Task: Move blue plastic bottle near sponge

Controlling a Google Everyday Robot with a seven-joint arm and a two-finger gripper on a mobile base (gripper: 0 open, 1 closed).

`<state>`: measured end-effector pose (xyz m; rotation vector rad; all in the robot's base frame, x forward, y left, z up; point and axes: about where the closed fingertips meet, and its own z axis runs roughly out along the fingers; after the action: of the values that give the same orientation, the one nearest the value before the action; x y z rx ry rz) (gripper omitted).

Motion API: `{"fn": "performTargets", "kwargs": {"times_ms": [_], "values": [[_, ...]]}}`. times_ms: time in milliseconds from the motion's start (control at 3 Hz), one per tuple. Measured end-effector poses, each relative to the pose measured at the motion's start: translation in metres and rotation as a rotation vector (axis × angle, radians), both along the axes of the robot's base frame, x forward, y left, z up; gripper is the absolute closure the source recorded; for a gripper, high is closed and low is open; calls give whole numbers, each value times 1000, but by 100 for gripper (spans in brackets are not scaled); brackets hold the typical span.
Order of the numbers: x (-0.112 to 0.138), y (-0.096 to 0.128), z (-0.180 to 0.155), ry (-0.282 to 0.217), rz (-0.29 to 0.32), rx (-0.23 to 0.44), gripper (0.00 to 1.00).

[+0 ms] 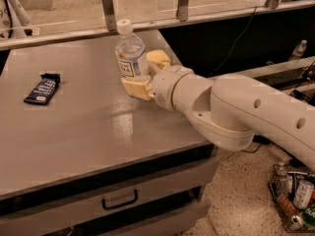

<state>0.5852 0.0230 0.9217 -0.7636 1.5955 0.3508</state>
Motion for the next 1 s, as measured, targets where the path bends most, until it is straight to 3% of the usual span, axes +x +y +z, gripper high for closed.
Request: {"fn": "performTargets", "kwargs": {"times_ms": [333,667,1000], "values": [[25,-42,-19,31,-74,-31,100],[47,-74,-22,26,-139,-31,100],[65,-84,-20,11,-163,3,100]]}}
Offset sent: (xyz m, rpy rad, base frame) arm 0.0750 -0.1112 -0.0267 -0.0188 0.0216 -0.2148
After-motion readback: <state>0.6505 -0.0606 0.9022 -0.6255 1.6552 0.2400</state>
